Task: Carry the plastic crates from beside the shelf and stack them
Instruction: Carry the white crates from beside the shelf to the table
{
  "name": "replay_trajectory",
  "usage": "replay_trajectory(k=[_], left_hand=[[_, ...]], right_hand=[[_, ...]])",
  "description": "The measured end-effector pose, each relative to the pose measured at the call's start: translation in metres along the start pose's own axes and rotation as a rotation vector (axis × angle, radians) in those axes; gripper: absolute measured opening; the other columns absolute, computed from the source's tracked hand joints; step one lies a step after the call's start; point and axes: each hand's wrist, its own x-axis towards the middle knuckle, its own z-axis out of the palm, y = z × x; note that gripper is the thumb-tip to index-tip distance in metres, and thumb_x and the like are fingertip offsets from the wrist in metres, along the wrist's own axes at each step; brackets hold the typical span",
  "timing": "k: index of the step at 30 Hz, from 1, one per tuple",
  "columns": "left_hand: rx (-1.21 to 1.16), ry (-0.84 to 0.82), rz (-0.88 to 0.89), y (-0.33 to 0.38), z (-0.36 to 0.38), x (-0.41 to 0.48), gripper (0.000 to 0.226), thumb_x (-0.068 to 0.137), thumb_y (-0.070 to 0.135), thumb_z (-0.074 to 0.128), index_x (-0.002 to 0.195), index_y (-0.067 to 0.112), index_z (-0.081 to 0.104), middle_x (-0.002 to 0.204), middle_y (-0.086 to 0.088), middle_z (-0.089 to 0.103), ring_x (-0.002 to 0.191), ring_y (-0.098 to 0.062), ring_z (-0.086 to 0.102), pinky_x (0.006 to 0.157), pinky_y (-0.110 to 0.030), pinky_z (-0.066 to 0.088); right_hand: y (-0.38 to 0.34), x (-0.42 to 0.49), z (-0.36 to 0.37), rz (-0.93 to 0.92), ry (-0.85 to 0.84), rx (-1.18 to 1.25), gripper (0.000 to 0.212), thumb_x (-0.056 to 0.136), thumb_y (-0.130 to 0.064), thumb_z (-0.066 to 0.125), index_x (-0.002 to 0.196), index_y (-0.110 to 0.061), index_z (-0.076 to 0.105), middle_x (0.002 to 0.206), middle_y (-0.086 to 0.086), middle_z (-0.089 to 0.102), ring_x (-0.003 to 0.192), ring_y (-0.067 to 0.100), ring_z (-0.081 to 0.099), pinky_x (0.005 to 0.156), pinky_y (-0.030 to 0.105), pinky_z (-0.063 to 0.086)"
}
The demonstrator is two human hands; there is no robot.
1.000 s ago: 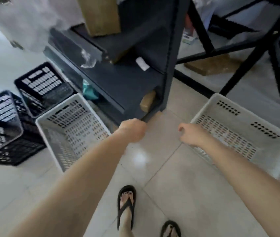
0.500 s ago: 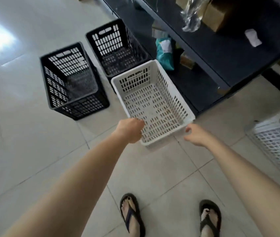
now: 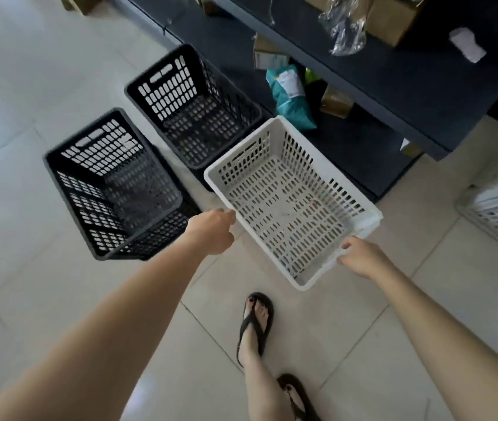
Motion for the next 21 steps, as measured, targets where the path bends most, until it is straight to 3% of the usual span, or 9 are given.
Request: replay_trajectory(k=[7, 12, 21], left_hand=[[0.17, -0.016, 0.11, -0.044, -0.063, 0.08, 0.042, 0.092, 0.02, 0.048, 0.134, 0.018, 0.046, 0.131, -0.006, 0.054, 0.12, -0.027, 0.054, 0.084, -0.04, 0.05], [0.428, -0.055, 0.227, -0.061, -0.083, 0.147, 0.042, 0.094, 0.016, 0.046, 0.135, 0.016, 0.042, 0.127, -0.008, 0.052, 0.118, -0.029, 0.052, 0.08, -0.04, 0.048], [0.557, -0.061, 0.39, -0.071, -0.076, 0.303, 0.049, 0.088, 0.016, 0.055, 0.134, 0.015, 0.038, 0.136, -0.015, 0.039, 0.126, -0.034, 0.043, 0.092, -0.047, 0.049]], right_hand=[[-0.047, 0.037, 0.001, 0.138, 0.017, 0.155, 0.041, 0.087, -0.027, 0.054, 0.126, -0.016, 0.051, 0.129, 0.013, 0.057, 0.115, 0.032, 0.054, 0.094, 0.038, 0.046], [-0.06, 0.061, 0.009, 0.221, 0.071, 0.205, 0.041, 0.088, -0.027, 0.052, 0.128, -0.017, 0.049, 0.13, 0.014, 0.054, 0.114, 0.035, 0.055, 0.093, 0.042, 0.048], [-0.046, 0.13, 0.046, 0.578, 0.182, 0.287, 0.051, 0.083, -0.026, 0.063, 0.132, -0.023, 0.046, 0.128, 0.019, 0.042, 0.118, 0.041, 0.047, 0.094, 0.046, 0.048]])
